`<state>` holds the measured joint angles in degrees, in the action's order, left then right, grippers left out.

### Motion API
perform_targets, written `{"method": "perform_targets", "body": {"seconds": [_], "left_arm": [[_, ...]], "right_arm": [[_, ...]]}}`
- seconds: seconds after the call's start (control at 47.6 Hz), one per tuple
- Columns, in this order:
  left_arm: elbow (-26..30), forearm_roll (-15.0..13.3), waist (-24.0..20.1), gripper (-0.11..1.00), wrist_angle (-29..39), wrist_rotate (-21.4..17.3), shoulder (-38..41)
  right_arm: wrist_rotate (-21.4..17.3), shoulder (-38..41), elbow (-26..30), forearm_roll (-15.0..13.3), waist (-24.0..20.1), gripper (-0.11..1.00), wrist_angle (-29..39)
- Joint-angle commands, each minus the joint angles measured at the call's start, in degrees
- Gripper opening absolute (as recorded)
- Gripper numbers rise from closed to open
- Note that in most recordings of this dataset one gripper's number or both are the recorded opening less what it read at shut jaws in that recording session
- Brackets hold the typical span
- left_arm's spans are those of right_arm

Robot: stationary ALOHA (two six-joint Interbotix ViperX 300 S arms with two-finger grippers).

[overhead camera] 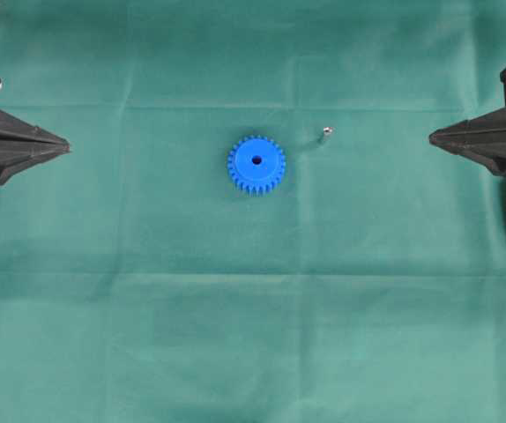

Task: Insert the shaft placed at a random location into the center hole of the medium gear at another random location.
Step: 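Move the right gripper over the silver shaft and lower it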

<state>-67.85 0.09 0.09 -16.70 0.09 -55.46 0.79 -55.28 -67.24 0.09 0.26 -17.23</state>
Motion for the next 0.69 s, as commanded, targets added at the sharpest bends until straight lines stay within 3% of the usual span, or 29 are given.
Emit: {"method": "perform_targets", "body": {"seconds": [0.0,0.168,0.483,0.567,0.672], "left_arm": [[1.7,0.9,0.0,0.0,0.6,-0.3,0.4],[1.6,0.9,0.0,0.0,2.1,-0.2,0.4],[1.6,0.9,0.0,0.0,2.1,-0.1,0.6],[1.6,0.9,0.0,0.0,2.1,-0.1,0.7],[1.6,0.8,0.0,0.0,2.1,-0.1,0.7]], "right_arm": [[0.2,0.5,0.8,-0.3,0.1,0.01,0.3],[0.4,1.5,1.8,-0.3,1.1,0.01,2.5],[0.4,6.8,1.1,-0.3,3.9,0.03,0.5],[0.5,9.9,0.8,-0.3,4.4,0.16,-0.6],[0.5,14.7,0.8,-0.3,5.9,0.46,-2.4]]}}
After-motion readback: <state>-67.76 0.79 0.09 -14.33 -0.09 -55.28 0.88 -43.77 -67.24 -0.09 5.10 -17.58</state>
